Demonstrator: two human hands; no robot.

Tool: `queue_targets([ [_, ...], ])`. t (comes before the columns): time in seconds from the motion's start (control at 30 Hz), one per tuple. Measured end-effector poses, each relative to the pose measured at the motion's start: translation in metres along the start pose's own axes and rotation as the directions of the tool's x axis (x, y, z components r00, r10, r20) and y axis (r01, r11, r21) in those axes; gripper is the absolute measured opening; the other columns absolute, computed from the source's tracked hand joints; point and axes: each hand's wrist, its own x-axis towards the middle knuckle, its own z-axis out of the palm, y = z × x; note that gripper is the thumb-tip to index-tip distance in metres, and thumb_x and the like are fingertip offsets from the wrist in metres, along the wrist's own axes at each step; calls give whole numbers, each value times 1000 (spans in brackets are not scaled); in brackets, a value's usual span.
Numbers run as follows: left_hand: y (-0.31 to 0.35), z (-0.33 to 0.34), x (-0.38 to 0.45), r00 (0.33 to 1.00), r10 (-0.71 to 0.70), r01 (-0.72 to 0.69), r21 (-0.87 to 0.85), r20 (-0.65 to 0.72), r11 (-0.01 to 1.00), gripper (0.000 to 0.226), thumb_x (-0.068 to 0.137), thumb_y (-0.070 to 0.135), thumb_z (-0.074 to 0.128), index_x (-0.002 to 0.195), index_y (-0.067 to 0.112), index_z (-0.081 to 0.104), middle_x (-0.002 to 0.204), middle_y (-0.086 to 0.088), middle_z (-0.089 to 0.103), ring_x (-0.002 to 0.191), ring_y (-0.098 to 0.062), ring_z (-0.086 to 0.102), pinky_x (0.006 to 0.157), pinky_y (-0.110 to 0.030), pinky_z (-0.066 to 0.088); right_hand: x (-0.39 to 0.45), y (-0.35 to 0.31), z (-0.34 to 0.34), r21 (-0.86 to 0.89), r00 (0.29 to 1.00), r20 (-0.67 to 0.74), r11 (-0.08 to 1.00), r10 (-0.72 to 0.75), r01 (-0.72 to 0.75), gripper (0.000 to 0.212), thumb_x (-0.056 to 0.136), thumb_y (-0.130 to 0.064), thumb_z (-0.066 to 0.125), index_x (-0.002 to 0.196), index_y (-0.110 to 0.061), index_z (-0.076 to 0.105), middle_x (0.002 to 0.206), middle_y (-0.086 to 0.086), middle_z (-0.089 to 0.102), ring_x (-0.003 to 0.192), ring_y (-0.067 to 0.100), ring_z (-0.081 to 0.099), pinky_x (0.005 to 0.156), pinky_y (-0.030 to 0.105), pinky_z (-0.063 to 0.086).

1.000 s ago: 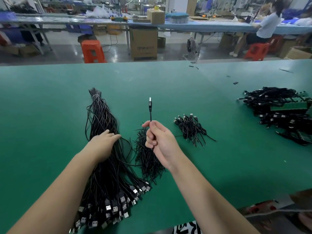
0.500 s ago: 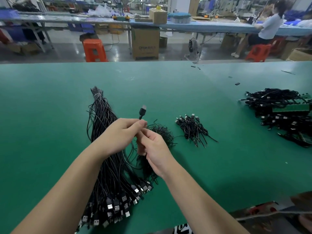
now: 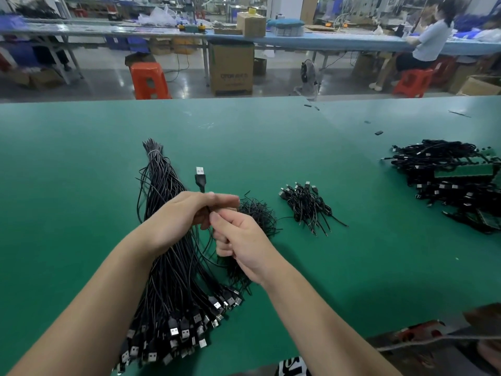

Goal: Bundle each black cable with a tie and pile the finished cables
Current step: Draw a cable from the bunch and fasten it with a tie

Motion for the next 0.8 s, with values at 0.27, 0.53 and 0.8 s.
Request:
queue_targets([
  [0.27,18,-13,-1,951,254,-287,-799,-174,528,39,89,31,50,95,5,79,99,-16,76,83,-26,72,71,-31,58,5,18,-7,535,939,275,779,206,-328,42,100,-34,51,62,-20,41,54,-7,22,45,9,15,44,20,18],
  [0.53,0,-19,-13,823,-234,341,-121,518,932,56,96,33,36,102,-9,72,106,-36,68,70,-38,73,57,-34,60,6,25,-18,607,945,198,725,260,-326,30,94,-30,54,65,-21,53,49,-12,31,37,4,22,35,18,21],
  [0.8,-22,-11,-10,895,-394,307,352,210,884,49,103,44,43,97,5,72,93,-3,72,87,-17,62,92,-38,54,1,21,-14,448,961,146,851,234,-275,37,106,-28,42,72,-18,55,51,-9,26,39,5,17,40,20,17],
])
